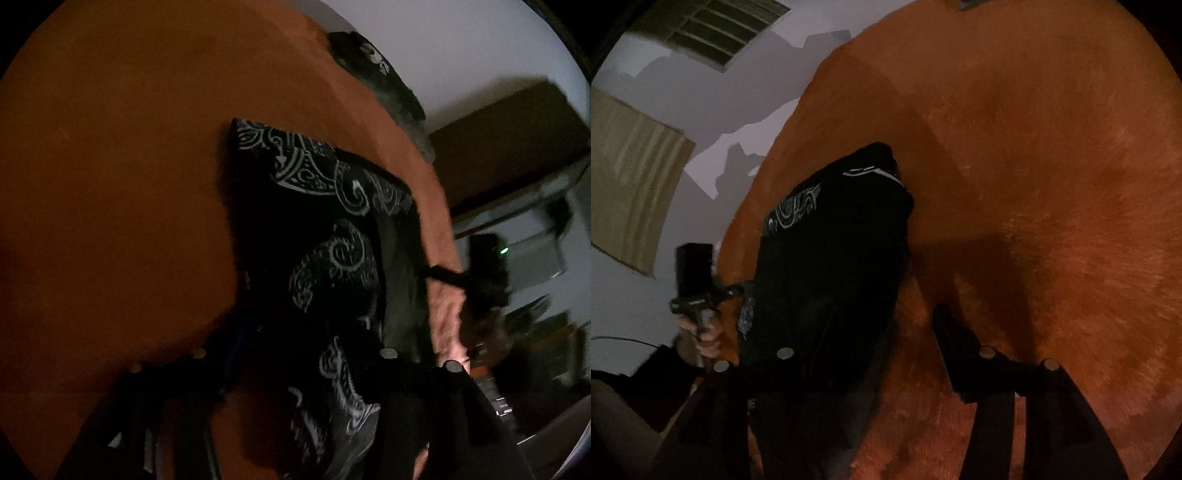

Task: Fold clothes
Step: 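Lift the folded bundle off the rug with both grippers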

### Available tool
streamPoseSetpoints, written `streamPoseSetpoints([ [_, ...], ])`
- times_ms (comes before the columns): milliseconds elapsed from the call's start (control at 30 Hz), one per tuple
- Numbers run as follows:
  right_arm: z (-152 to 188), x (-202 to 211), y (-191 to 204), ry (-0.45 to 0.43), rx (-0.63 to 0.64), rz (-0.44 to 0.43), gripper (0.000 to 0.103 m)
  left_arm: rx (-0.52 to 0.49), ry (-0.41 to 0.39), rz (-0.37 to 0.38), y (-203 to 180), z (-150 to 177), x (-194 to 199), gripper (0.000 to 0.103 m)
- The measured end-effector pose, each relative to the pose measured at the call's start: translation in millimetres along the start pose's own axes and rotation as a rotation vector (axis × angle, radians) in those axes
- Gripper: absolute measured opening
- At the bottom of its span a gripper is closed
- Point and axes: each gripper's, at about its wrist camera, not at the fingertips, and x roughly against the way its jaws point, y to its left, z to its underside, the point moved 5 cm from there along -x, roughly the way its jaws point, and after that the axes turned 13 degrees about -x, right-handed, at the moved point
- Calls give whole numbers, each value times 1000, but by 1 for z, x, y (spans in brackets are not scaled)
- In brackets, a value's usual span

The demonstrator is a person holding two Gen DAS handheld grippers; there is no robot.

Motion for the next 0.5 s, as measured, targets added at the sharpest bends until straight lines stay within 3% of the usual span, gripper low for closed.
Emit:
streamPoseSetpoints([
  [200, -22, -16, 0, 7, -75, -129, 51, 56, -35, 103, 9, -23, -7, 52],
  [333, -36, -29, 8, 9, -103, -190, 49, 43, -93, 71, 21, -42, 7, 52],
  [433, -39, -43, 19, 16, -75, -168, 36, 83, -126, 95, 32, -49, 11, 52],
  [500, -36, -44, 25, 2, -57, -176, 20, 86, -119, 120, 36, -51, 10, 50],
])
